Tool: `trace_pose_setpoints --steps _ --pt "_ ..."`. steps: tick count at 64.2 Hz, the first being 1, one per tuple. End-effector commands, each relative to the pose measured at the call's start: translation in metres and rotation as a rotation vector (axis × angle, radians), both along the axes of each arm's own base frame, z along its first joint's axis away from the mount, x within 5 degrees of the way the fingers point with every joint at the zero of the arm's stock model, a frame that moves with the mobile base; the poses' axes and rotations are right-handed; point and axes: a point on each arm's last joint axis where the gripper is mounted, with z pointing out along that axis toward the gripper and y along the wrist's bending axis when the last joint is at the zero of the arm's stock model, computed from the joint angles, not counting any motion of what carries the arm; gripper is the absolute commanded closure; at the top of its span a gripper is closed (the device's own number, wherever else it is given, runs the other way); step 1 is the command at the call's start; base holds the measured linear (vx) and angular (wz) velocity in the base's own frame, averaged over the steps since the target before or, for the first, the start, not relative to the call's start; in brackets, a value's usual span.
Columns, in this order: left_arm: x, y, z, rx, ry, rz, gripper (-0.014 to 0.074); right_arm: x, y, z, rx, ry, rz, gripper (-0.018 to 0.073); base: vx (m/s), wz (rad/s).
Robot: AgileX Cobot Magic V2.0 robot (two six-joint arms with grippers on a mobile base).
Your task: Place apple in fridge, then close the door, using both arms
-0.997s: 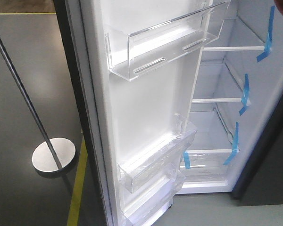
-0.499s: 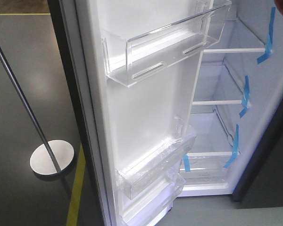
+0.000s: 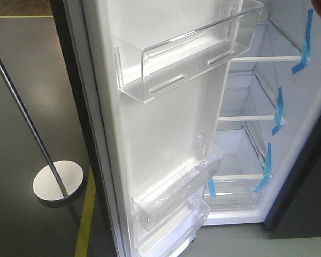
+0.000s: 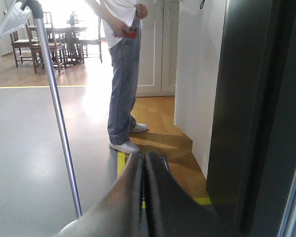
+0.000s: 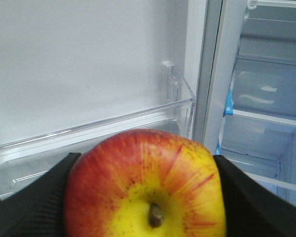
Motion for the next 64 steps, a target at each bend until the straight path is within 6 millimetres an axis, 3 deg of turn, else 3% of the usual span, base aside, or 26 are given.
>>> trace_pose_setpoints --steps 1,64 --pt "-0.0019 -0.0007 0.0135 -0.011 -0.107 -0.011 0.0603 -0.0066 -0.0014 0.0178 0.033 -0.115 -0.020 0.0363 0.00 0.00" --pt "-0.0019 -0.0007 0.0135 -0.011 -0.107 -0.011 0.0603 -0.0066 -0.0014 0.0178 0.033 -0.115 -0.020 0.0363 0.00 0.00"
